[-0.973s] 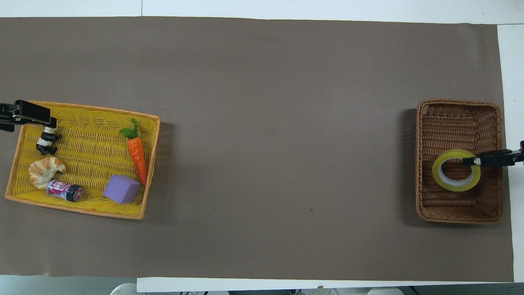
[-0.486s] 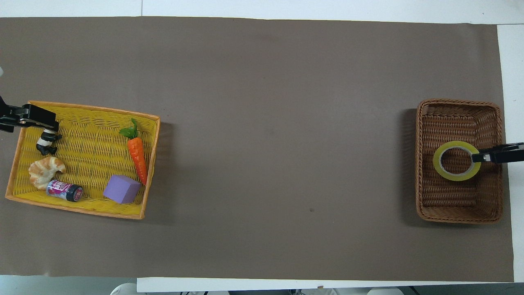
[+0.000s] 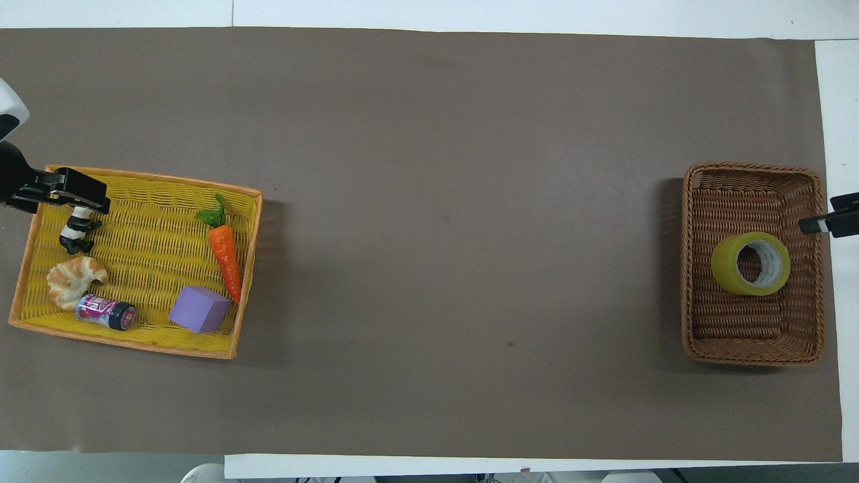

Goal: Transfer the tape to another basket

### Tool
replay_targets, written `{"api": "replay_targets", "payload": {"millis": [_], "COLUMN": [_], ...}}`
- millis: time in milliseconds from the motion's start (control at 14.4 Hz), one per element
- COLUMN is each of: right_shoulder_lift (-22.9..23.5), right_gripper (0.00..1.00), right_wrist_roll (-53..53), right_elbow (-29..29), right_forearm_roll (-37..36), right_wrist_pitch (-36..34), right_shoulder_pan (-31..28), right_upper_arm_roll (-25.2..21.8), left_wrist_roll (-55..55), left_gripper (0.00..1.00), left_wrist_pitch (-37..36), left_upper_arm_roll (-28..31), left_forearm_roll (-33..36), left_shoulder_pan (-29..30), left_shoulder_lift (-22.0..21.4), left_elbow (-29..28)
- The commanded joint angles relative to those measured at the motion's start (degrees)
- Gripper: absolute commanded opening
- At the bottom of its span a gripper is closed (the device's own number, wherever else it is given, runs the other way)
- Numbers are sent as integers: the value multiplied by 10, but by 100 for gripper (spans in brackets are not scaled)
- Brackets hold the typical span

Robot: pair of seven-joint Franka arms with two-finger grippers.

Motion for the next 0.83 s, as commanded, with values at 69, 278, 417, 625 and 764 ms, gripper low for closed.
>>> {"api": "replay_targets", "payload": {"millis": [69, 278, 417, 625, 764], "right_shoulder_lift": [-48, -55, -43, -30, -32], "right_gripper": [100, 100, 100, 100, 100], "right_wrist_roll": [192, 275, 304, 363, 386], "right_elbow": [26, 77, 132, 159, 159], "right_forearm_roll": [-95, -135, -138, -197, -196], "right_wrist_pitch": [-9, -92, -153, -169, -155], "right_shoulder_pan": [78, 113, 111, 122, 138], "right_upper_arm_roll": [3, 4, 3, 7, 4], "left_wrist_roll": [4, 4, 4, 4, 4], "left_gripper": [100, 100, 100, 100, 100], "left_wrist_pitch": [-10, -6, -7, -7, -7], "left_upper_arm_roll": [-6, -3, -3, -3, -3], "left_forearm_roll": [8, 8, 8, 8, 8], "left_shoulder_pan": [7, 7, 7, 7, 6], "left_shoulder_lift": [0, -5, -8, -9, -9], "left_elbow": [5, 6, 6, 6, 6]}}
